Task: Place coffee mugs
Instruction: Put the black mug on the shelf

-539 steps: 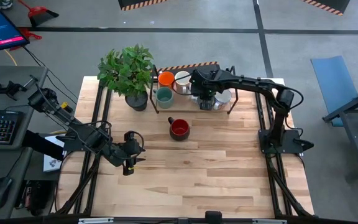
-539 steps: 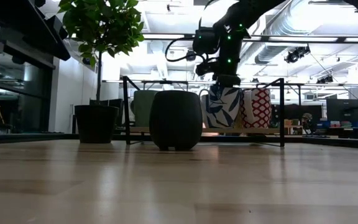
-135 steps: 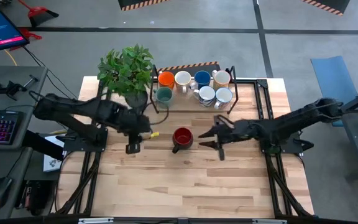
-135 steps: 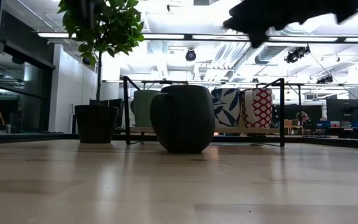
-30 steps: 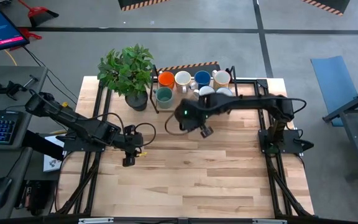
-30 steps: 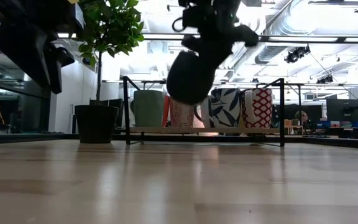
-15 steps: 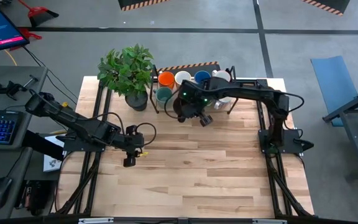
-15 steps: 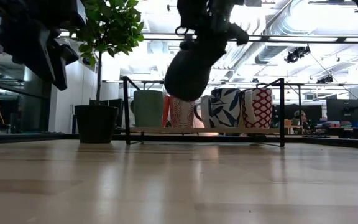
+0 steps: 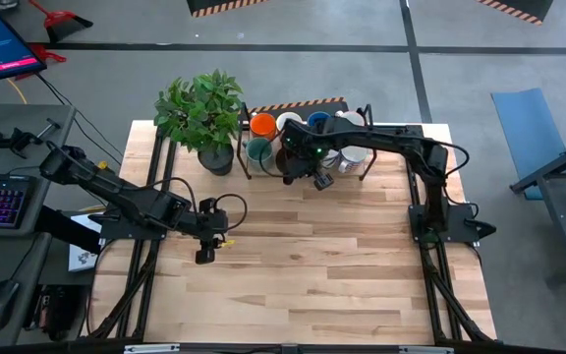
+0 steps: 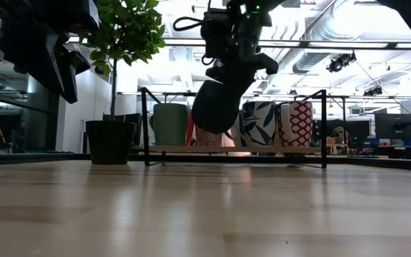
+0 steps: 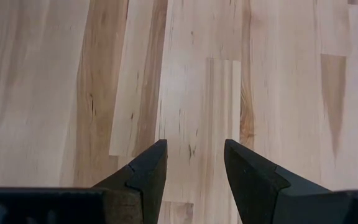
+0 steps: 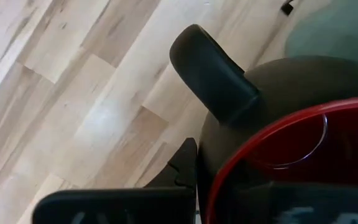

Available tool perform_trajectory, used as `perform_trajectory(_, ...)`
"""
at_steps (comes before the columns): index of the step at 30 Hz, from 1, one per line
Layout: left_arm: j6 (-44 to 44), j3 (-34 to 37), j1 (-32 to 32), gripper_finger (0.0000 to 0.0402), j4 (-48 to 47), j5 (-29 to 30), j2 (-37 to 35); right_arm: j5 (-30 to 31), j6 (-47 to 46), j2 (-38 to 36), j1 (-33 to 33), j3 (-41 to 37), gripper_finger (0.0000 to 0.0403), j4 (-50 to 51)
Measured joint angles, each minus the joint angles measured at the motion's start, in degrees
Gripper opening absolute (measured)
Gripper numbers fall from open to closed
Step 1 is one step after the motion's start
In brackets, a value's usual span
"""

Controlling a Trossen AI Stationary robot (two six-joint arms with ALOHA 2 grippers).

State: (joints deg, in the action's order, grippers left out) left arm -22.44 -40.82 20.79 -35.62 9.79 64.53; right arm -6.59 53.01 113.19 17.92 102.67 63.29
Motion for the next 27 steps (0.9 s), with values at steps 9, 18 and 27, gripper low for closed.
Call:
perform_trajectory(9,0.0,0.0,0.0,0.0150,0.1,0.0,0.0,-2.5,0.0,1.1,0.9,0.0,0.0000,-0.2)
perform_trajectory(18,0.0,0.0,0.0,0.0150,1.4,0.0,0.0,-2.3,-0.1,2.7,1.8,0.0,0.0000,-0.3)
perform_trajectory(27,0.0,0.0,0.0,0.0150,1.5,0.0,0.0,0.1,-0.4,2.7,2.4,0.0,0.0000,0.2)
